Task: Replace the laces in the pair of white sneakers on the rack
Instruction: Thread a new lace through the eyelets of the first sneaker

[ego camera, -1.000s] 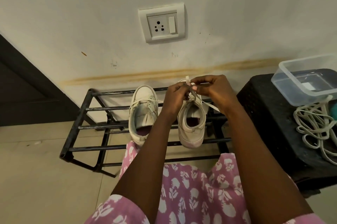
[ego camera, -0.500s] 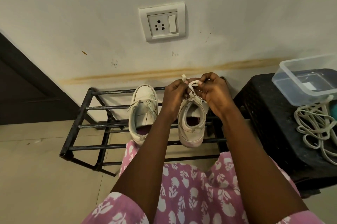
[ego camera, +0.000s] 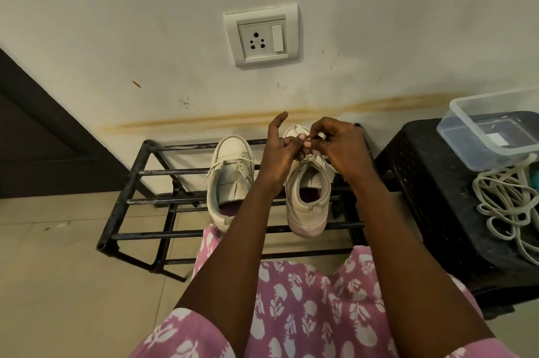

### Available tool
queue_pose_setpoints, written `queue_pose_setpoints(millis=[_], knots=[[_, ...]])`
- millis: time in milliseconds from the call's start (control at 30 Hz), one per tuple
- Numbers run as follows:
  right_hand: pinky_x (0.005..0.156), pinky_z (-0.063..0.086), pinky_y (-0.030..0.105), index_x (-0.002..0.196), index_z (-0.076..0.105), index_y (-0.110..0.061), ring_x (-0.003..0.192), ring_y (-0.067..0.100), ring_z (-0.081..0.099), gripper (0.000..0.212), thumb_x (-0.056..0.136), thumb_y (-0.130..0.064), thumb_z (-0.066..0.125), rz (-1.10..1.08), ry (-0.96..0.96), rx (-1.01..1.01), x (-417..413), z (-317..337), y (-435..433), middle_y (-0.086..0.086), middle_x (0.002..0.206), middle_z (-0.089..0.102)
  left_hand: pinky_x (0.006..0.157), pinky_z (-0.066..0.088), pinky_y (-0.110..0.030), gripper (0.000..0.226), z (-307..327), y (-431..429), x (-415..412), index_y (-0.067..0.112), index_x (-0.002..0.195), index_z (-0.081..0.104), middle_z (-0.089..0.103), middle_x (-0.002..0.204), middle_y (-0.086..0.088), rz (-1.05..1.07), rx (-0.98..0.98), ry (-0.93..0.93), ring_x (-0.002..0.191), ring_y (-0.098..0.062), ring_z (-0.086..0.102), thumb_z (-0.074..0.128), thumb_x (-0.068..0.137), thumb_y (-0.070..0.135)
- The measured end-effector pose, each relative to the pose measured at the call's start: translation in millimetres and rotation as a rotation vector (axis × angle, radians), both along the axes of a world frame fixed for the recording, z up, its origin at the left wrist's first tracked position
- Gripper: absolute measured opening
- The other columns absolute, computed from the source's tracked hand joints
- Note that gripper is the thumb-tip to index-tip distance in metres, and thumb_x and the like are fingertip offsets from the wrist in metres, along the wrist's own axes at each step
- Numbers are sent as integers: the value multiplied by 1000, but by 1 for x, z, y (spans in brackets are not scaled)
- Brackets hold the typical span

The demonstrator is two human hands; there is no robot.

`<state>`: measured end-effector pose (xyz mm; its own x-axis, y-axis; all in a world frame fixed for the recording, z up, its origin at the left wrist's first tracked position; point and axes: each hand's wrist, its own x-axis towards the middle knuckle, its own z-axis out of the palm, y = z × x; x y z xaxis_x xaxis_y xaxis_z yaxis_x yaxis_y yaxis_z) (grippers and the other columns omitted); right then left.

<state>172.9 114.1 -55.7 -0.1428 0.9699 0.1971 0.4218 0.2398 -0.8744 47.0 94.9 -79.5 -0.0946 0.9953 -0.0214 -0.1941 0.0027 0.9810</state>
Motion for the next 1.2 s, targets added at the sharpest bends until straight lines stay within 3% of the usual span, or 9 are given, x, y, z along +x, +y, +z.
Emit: queue_pose_setpoints(millis=[133,300,433,533,700,800,900,1000,1200], knots=[[59,38,14,80,70,-7,54,-2,46,5,76,-6,74,-24,-163,103,-2,-1,0,-13,62,55,57,48,-17,52,-1,0,-1,23,139,29,59,60,4,14,-3,63,54,-3,55,51,95,7],[78,40,17,98,74,-6,82,16,63,16,85,-10,66,-105,-293,125,-2,4,-1,9,96,73,76,53,-19,64,2,-1,-9,14,140,38,63,76,3,28,-62,345,73,-7,64,69,84,14],[77,41,26,107,69,-3,97,28,61,23,91,-1,52,54,-625,22,-7,4,3,16,105,67,76,54,-21,34,4,-7,-8,8,109,69,70,82,-4,170,195,732,73,-6,62,74,75,9],[77,39,30,105,66,1,97,30,57,25,93,-1,44,70,-562,-105,-8,4,3,18,103,64,73,53,-39,23,3,-10,-2,3,93,74,72,86,-13,183,350,888,77,-24,66,68,71,4],[80,43,36,103,58,13,86,26,51,25,96,5,37,92,326,-557,5,-7,1,18,91,57,81,48,-26,28,1,-7,-6,4,104,72,69,98,-14,104,356,795,92,-27,65,72,76,4],[73,49,29,95,61,5,77,19,57,27,94,11,35,99,602,-642,5,-7,1,11,84,60,86,38,-5,45,3,-7,-7,7,118,65,59,120,-3,-5,344,718,105,-12,54,74,75,5],[67,51,25,82,62,-3,71,16,57,31,88,16,37,116,577,-602,2,-8,0,8,78,60,84,41,-16,31,6,-8,-2,8,109,70,52,115,11,30,411,709,100,-9,48,70,78,3],[65,51,25,76,65,-6,69,15,59,30,85,14,45,46,547,-561,1,-9,-1,4,70,65,82,43,-24,17,7,-8,0,0,96,73,54,98,13,130,304,480,88,-6,52,67,81,1],[49,48,17,73,70,-8,56,7,56,22,88,2,57,-147,247,-344,10,-8,5,-2,65,65,78,45,-17,15,7,-16,-6,3,87,68,65,80,7,93,167,222,82,-3,59,54,89,-2]])
